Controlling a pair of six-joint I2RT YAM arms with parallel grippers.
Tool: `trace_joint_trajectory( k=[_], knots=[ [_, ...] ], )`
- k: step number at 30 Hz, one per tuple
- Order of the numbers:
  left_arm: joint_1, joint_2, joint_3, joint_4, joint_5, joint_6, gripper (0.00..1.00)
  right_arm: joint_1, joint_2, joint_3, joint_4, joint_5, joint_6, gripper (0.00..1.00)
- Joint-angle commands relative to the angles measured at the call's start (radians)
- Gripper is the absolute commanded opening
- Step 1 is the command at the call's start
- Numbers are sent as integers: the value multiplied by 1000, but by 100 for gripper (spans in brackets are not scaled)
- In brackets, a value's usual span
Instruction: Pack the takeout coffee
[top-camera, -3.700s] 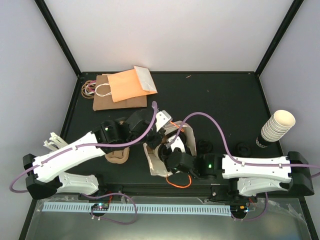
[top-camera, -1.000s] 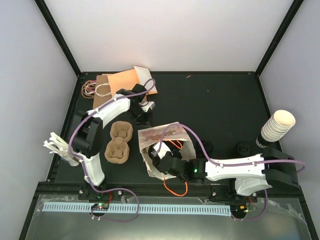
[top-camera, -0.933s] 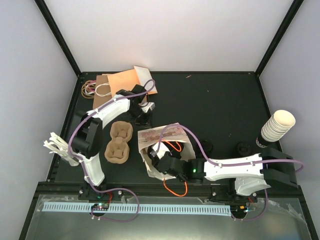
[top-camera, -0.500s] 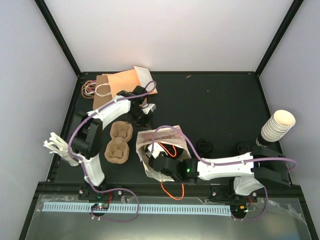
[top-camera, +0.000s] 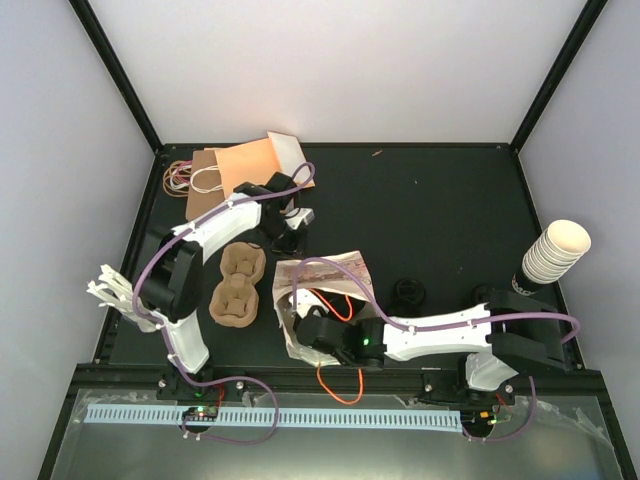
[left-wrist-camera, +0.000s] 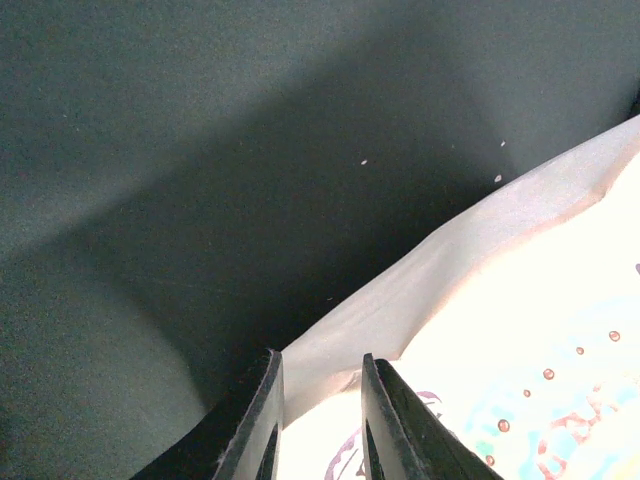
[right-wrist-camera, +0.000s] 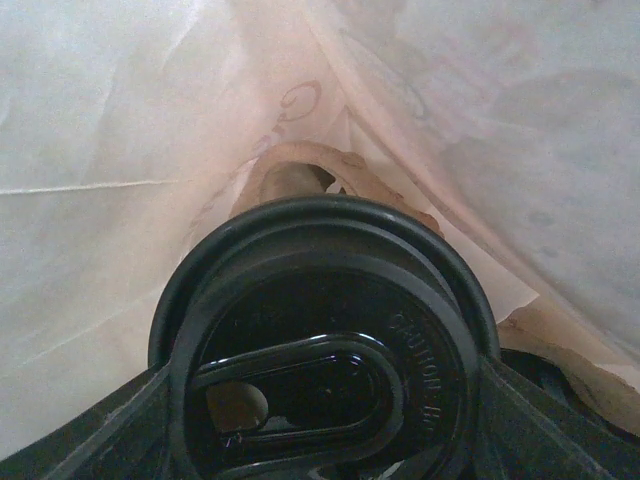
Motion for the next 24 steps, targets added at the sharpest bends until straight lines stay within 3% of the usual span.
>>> trace_joint_trajectory(
  k=[1, 13, 24],
  knots=[
    [-16, -41, -30, -67, 55, -11, 25, -7, 24, 14, 1, 82, -27, 49],
    [-18, -47, -77, -53, 112, -3, 24, -6, 49, -4, 71, 75, -132, 49],
    [-18, -45, -78, -53, 127, 1, 24, -15, 77, -1, 34, -13, -157, 50]
  ],
)
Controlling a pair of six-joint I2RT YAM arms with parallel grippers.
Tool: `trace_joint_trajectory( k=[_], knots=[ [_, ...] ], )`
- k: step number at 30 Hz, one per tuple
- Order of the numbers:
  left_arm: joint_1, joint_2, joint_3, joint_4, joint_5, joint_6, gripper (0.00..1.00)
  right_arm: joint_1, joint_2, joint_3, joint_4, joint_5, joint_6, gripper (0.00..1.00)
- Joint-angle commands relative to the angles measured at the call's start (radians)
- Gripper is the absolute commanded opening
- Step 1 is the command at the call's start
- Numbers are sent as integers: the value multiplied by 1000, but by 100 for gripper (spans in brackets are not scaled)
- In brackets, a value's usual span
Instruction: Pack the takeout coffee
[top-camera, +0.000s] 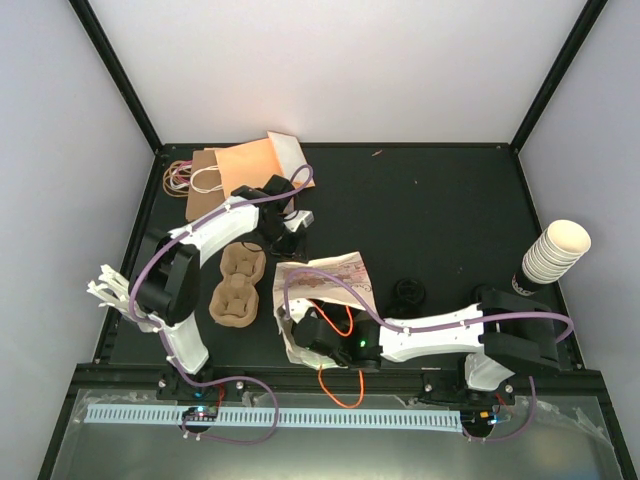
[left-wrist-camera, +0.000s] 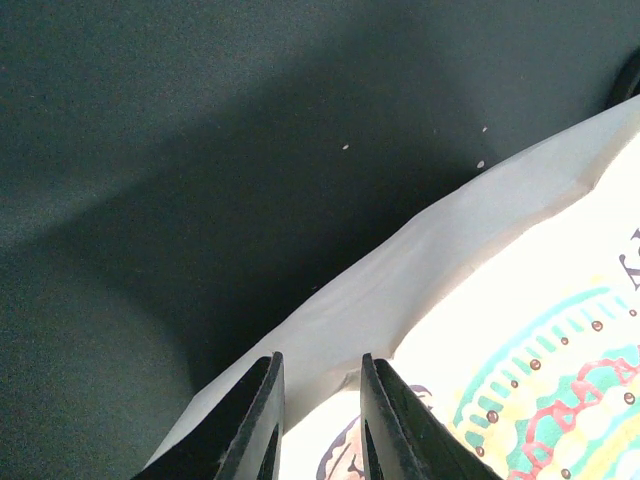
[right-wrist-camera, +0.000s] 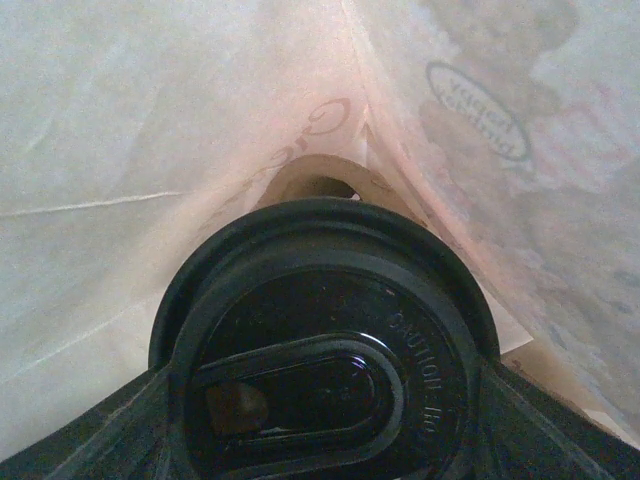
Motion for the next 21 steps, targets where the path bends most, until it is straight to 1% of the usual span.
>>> trace_joint_trajectory(
  k=[1, 13, 21],
  knots=[
    [-20, -10, -25, -80, 92, 2, 24, -24, 44, -1, -24, -26, -6, 50],
    [-19, -9, -23, -83, 100, 5, 24, -33, 91, 22, -124, -106, 20, 51],
    [-19, -6, -26, -86, 105, 9, 24, -32, 131, 38, -169, -64, 19, 51]
  ],
)
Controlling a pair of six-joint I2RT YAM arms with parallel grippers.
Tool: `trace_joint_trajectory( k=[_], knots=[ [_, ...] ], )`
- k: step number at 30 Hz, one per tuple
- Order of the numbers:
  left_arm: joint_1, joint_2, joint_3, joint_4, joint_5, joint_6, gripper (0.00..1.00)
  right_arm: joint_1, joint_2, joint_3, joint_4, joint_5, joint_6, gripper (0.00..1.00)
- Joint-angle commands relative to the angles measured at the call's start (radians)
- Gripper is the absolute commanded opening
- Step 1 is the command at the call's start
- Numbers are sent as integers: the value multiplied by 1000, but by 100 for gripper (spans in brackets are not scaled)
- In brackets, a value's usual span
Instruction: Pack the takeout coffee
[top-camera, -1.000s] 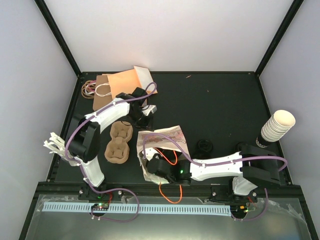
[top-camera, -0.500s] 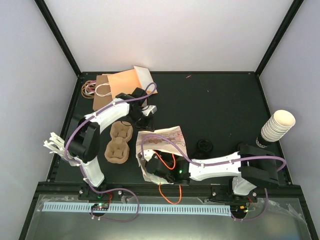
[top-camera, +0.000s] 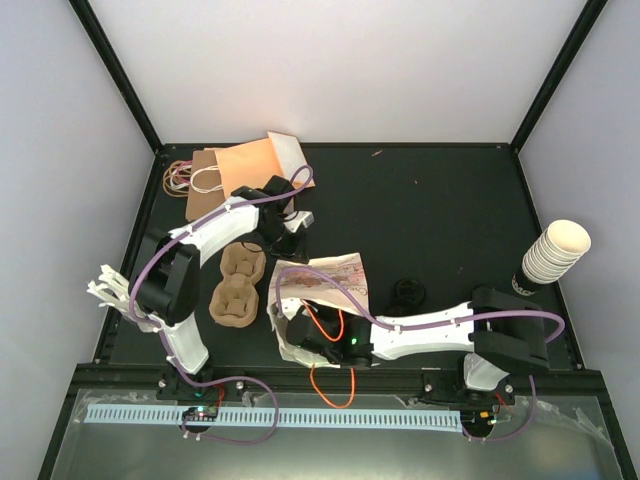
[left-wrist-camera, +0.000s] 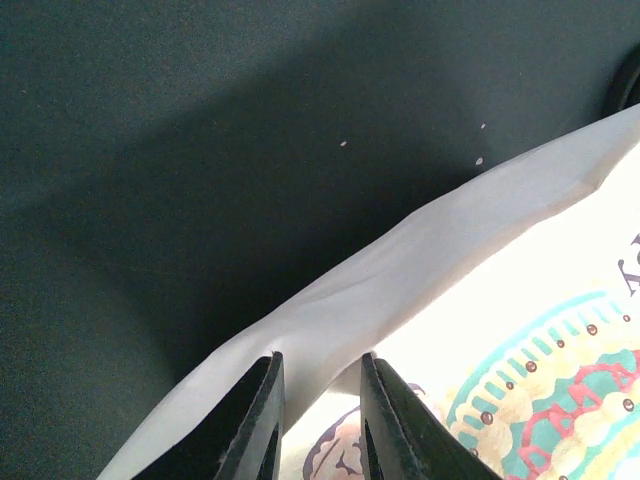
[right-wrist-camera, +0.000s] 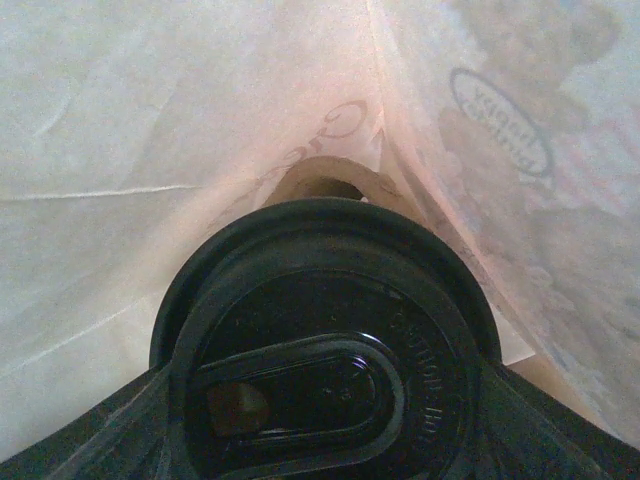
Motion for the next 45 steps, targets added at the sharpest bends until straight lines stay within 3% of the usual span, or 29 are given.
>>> trace_joint_trajectory(
  k=[1, 34, 45],
  knots=[
    [-19, -5, -22, -88, 98, 8, 24, -25, 87, -21, -120, -61, 11, 51],
    [-23, -15, -33, -96, 98, 15, 24, -54, 131, 6, -276, -263, 76, 52],
    [-22, -13, -33, -110, 111, 23, 24, -56, 221, 83, -316, -34, 32, 51]
  ],
)
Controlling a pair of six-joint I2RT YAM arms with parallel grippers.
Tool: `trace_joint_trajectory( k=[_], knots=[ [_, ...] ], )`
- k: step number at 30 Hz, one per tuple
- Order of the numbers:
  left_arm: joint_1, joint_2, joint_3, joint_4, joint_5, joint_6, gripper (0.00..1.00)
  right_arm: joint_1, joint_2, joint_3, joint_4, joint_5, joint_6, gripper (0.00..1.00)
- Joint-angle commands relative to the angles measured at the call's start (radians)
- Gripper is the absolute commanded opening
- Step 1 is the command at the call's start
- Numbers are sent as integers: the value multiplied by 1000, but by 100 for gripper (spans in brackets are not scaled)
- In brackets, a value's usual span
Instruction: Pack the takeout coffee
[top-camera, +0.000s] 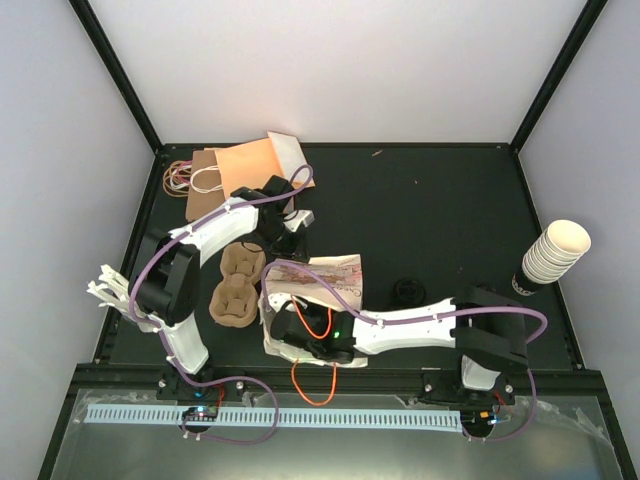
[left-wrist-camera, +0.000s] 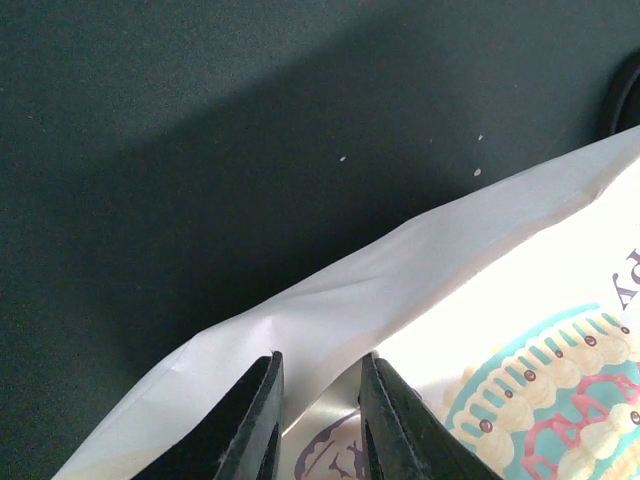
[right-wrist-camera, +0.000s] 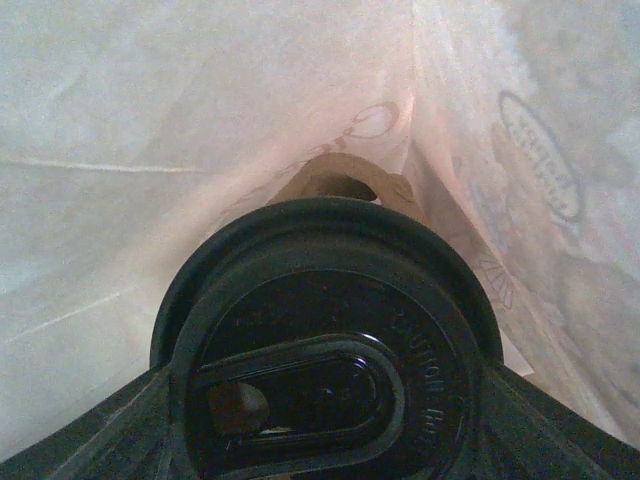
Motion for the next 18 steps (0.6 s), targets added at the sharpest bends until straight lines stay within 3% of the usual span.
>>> trace_joint_trajectory(
  k=[1, 7, 18],
  knots=[
    [-24, -11, -20, -137, 108, 12, 24, -35, 112, -61, -175, -34, -2, 51],
    [-23, -6, -21, -145, 110, 16, 24, -35, 38, -63, -137, 19, -53, 51],
    [-23, 12, 5, -164, 111, 19, 28, -23, -87, -22, -213, 51, -74, 51]
  ],
)
